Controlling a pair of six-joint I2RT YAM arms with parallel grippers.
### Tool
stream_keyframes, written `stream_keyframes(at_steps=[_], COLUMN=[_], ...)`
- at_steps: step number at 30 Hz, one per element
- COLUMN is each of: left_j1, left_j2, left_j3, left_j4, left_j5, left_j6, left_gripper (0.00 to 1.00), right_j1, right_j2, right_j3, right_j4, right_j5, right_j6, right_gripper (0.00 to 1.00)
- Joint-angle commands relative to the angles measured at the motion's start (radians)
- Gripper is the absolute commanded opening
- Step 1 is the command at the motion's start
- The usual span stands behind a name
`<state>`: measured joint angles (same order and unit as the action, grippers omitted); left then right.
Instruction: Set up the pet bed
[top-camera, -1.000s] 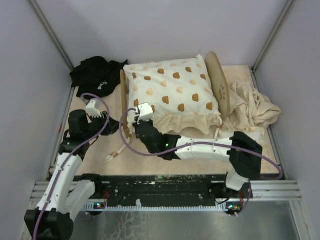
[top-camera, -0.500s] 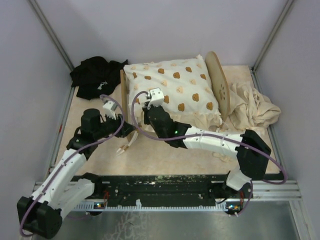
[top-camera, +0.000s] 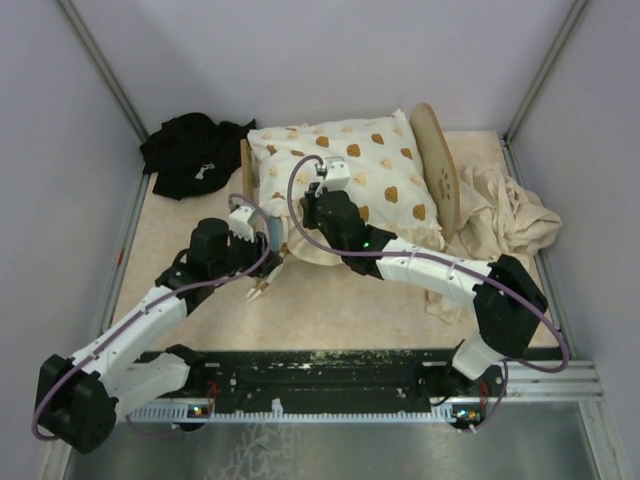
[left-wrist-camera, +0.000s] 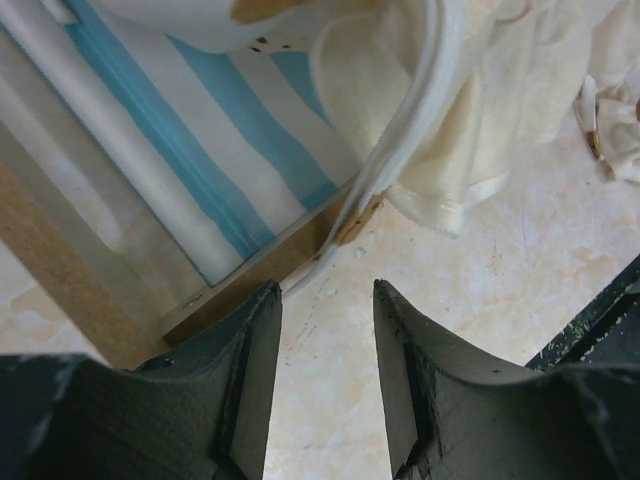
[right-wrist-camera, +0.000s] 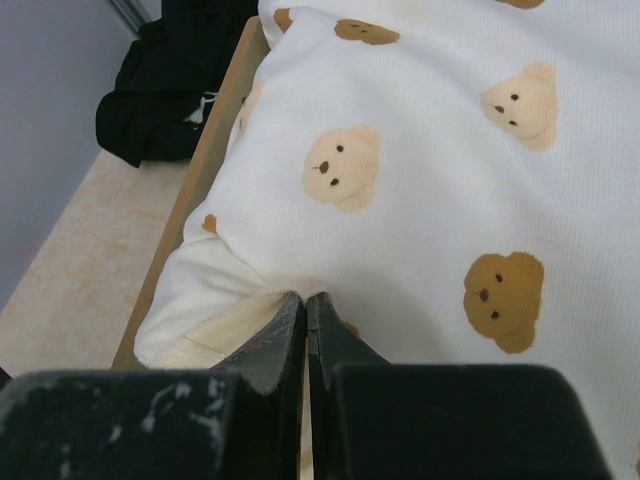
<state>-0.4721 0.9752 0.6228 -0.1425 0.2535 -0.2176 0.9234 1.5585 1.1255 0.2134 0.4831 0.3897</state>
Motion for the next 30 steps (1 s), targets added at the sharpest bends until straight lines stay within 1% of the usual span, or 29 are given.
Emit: stream_keyframes(at_steps=[1, 5, 10, 17, 18, 20, 22, 30], left_j1=[-0.035, -0.069, -0.087, -0.106, -0.109, -0.118, -0.134, -0.196], left_j2=[0.025, 0.050, 0.077, 0.135, 0.145, 0.158, 0.157, 0.075], left_j3=[-0.021, -0.025, -0.052, -0.106, -0.113, -0.119, -0.120, -0.172], left_j4=[0.058, 0.065, 0.102, 0.168, 0.181, 0.198, 0.200, 0.206], left_j5=[-0.072, -0.158, -0.217, -0.218, -0.213, -0.208, -0.220, -0.347], left_j6=[0.016, 0.024, 0.011, 0.001, 0.000, -0.003, -0.007, -0.070], left_gripper=[0.48, 0.49, 0.49, 0.49, 0.49, 0.44, 0.42, 0.42], right_j1=[-0.021, -0.031, -0.043, -0.049, -0.048, -0.050, -0.051, -0.063], right_j2=[-0.053, -0.058, -0.060, -0.058, -0.059, -0.064, -0.067, -0.075], right_j3=[-0.006, -0.013, -0.016, -0.021, -0.025, -0.033, -0.036, -0.039], right_j4=[0.077, 0.093, 0.099, 0.095, 0.096, 0.102, 0.103, 0.101], right_j5=[-0.041, -0.052, -0.059, -0.069, -0.070, -0.068, -0.066, -0.072], right_j6=[0.034, 0.041, 0.043, 0.047, 0.047, 0.048, 0.046, 0.038], right_gripper=[0.00, 0.00, 0.00, 0.00, 0.00, 0.00, 0.00, 0.00])
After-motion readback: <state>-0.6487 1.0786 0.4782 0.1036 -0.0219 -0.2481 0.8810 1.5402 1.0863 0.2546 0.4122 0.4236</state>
